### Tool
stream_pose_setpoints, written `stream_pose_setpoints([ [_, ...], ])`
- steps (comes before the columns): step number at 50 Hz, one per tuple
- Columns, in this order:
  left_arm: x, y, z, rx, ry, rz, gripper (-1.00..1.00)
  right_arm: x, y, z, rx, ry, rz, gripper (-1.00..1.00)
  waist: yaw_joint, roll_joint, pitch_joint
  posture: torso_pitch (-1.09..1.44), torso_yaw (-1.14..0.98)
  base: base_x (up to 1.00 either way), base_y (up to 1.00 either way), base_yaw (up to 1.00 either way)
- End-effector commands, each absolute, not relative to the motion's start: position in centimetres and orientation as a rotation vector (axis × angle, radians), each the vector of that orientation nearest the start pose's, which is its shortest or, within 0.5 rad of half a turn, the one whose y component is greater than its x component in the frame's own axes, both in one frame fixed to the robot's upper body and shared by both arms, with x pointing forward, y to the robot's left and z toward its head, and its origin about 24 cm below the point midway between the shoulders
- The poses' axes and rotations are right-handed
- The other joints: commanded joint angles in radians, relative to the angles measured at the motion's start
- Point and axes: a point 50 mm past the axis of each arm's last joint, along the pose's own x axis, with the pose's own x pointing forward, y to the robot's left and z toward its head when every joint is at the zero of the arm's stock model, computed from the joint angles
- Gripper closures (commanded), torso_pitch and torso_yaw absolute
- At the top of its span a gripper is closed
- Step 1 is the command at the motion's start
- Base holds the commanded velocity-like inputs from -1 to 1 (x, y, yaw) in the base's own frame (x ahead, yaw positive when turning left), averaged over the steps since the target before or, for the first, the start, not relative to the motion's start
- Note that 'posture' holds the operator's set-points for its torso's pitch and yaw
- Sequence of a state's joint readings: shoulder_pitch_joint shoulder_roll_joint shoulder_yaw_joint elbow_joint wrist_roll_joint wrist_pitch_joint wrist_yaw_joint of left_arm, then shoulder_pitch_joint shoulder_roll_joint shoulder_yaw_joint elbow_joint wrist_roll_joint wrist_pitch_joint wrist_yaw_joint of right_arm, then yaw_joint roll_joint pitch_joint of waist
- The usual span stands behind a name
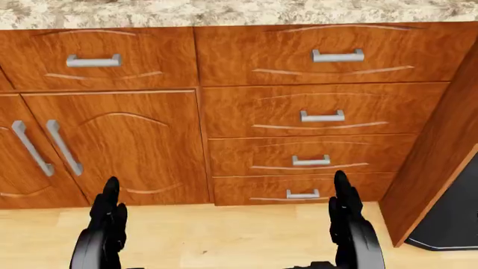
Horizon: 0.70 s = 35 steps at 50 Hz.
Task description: Place the bread and cheese on the cutting board.
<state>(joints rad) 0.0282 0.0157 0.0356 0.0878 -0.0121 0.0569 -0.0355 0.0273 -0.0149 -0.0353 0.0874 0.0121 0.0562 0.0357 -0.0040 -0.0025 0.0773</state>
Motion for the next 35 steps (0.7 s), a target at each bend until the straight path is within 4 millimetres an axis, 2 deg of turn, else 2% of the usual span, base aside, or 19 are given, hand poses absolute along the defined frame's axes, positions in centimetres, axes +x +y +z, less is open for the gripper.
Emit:
stream_pose_setpoints([
  [1, 25.5, 16.1, 4.4, 0.008, 0.001, -0.032, -1.00, 25.5, -15.9, 4.0, -0.010, 0.005, -0.001, -1.00, -0.002, -0.008, -0.001, 0.00, 0.00, 0.00, 0.00, 0.00],
  [3, 25.6, 16.1, 4.6, -0.002, 0.016, -0.032, -1.00, 25.6, -15.8, 4.1, -0.007, 0.000, 0.001, -1.00, 0.008, 0.000, -0.062, 0.00, 0.00, 0.00, 0.00, 0.00],
  [4, 25.8, 16.2, 4.7, -0.009, 0.018, -0.027, -1.00, 25.5, -15.9, 3.8, -0.017, 0.009, 0.001, -1.00, 0.008, 0.000, -0.052, 0.00, 0.00, 0.00, 0.00, 0.00],
  [5, 25.8, 16.3, 4.7, 0.000, 0.011, -0.022, -1.00, 25.6, -15.9, 4.0, -0.017, 0.003, -0.004, -1.00, 0.006, -0.006, -0.016, 0.00, 0.00, 0.00, 0.00, 0.00],
  [6, 25.8, 16.2, 4.6, 0.005, 0.009, -0.020, -1.00, 25.6, -15.9, 4.0, -0.027, -0.001, 0.000, -1.00, 0.008, -0.007, -0.039, 0.00, 0.00, 0.00, 0.00, 0.00],
  [7, 25.8, 16.2, 4.7, 0.010, 0.007, -0.020, -1.00, 25.7, -15.9, 4.1, -0.018, -0.001, -0.001, -1.00, 0.005, -0.002, -0.083, 0.00, 0.00, 0.00, 0.19, 0.00],
  [8, 25.8, 16.2, 4.7, 0.007, 0.009, -0.015, -1.00, 25.7, -15.9, 4.1, -0.023, 0.000, 0.000, -1.00, 0.006, -0.022, -0.076, 0.00, 0.00, 0.00, 0.98, 0.00],
  [9, 25.8, 16.1, 4.8, 0.009, 0.005, -0.017, -1.00, 25.6, -15.9, 4.0, -0.014, 0.003, -0.003, -1.00, 0.003, -0.055, -0.054, 0.00, 0.00, 0.00, 1.00, 0.00],
  [10, 25.7, 16.1, 4.8, 0.010, 0.004, -0.019, -1.00, 25.5, -15.9, 3.9, -0.005, 0.006, -0.003, -1.00, -0.002, -0.072, -0.060, 0.00, 0.00, 0.00, 1.00, 0.00],
  [13, 25.8, 16.1, 4.8, 0.030, -0.008, -0.020, -1.00, 25.5, -15.9, 3.9, -0.005, 0.010, -0.005, -1.00, -0.010, -0.075, -0.064, 0.00, 0.00, 0.00, 1.00, 0.00],
  [19, 25.8, 16.1, 4.8, 0.044, -0.020, -0.023, -1.00, 25.5, -15.8, 4.1, -0.006, 0.007, 0.000, -1.00, -0.020, -0.034, -0.052, 0.00, 0.00, 0.00, 1.00, 0.00],
  [22, 25.9, 16.2, 4.9, 0.045, -0.024, -0.024, -1.00, 25.6, -15.7, 4.2, -0.009, 0.005, 0.007, -1.00, -0.020, -0.001, -0.051, 0.00, 0.00, 0.00, 1.00, 0.00],
  [24, 25.8, 16.2, 5.0, 0.053, -0.029, -0.024, -1.00, 25.7, -15.5, 4.6, -0.005, -0.004, 0.015, -1.00, -0.017, 0.035, -0.055, 0.00, 0.00, 0.00, 1.00, 0.00],
  [25, 26.0, 16.2, 5.1, 0.052, -0.034, -0.021, -1.00, 25.6, -15.6, 4.5, -0.008, -0.004, 0.014, -1.00, -0.015, 0.062, -0.060, 0.00, 0.00, 0.00, 1.00, 0.00],
  [26, 25.9, 16.0, 5.2, 0.055, -0.045, -0.025, -1.00, 25.5, -15.7, 4.4, -0.003, -0.001, 0.009, -1.00, -0.015, 0.108, -0.075, 0.00, 0.00, 0.00, 1.00, 0.00],
  [27, 25.9, 15.8, 5.4, 0.047, -0.047, -0.025, -1.00, 25.4, -15.9, 4.2, -0.007, 0.001, 0.007, -1.00, -0.012, 0.107, -0.074, 0.00, 0.00, 0.00, 1.00, 0.00],
  [29, 25.6, 15.5, 5.1, 0.058, -0.044, -0.036, -1.00, 25.4, -16.1, 4.3, -0.001, 0.001, 0.001, -1.00, -0.005, 0.077, -0.052, 0.00, 0.00, 0.00, 1.00, 0.00],
  [32, 25.8, 15.6, 5.2, 0.062, -0.048, -0.028, -1.00, 25.3, -16.0, 4.3, 0.001, 0.002, 0.006, -1.00, 0.012, 0.044, -0.054, 0.00, 0.00, 0.00, 1.00, 0.00],
  [35, 26.0, 15.6, 5.6, 0.060, -0.056, -0.029, -1.00, 25.3, -15.8, 4.1, -0.004, 0.005, 0.012, -1.00, 0.023, 0.004, -0.036, 0.00, 0.00, 0.00, 1.00, 0.00],
])
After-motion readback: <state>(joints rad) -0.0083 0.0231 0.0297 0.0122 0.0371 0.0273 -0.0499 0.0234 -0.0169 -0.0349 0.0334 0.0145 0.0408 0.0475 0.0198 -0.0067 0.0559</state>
